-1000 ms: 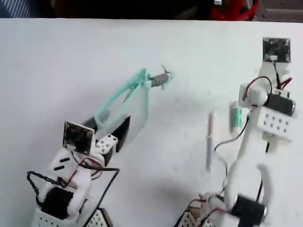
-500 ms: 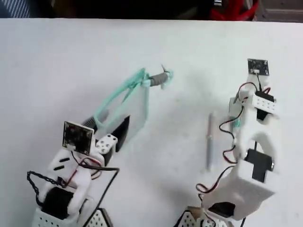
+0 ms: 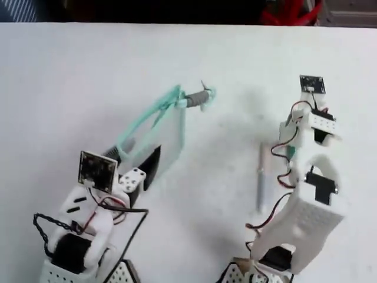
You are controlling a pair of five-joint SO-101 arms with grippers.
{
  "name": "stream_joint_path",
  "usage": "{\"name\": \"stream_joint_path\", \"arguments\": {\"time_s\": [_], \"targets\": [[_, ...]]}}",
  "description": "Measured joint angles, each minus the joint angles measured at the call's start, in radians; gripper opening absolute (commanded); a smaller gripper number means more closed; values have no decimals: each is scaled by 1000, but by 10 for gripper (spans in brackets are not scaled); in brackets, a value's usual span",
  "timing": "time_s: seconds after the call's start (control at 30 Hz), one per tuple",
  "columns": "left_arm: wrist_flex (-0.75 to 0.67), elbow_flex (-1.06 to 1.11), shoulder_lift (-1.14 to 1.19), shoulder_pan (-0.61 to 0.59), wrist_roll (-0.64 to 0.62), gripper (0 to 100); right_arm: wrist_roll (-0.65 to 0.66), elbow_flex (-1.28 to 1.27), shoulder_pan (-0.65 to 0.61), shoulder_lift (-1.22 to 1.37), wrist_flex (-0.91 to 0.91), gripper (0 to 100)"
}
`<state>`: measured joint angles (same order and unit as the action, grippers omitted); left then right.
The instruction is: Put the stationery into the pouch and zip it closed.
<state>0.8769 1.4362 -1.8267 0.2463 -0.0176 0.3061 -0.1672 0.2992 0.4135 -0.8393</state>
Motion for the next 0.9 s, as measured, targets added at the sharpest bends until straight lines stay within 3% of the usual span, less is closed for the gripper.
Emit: {"name": "stream_joint_path", "arguments": {"time_s": [0.3, 0.6, 0.9], "targets": [[0, 3, 0, 0, 0, 207, 0, 212, 3, 120, -132, 13], [0, 21, 3, 0, 0, 207, 0, 229, -6, 77, -221, 17], [2, 21, 3, 0, 0, 211, 0, 229, -3, -319, -497, 17]]}}
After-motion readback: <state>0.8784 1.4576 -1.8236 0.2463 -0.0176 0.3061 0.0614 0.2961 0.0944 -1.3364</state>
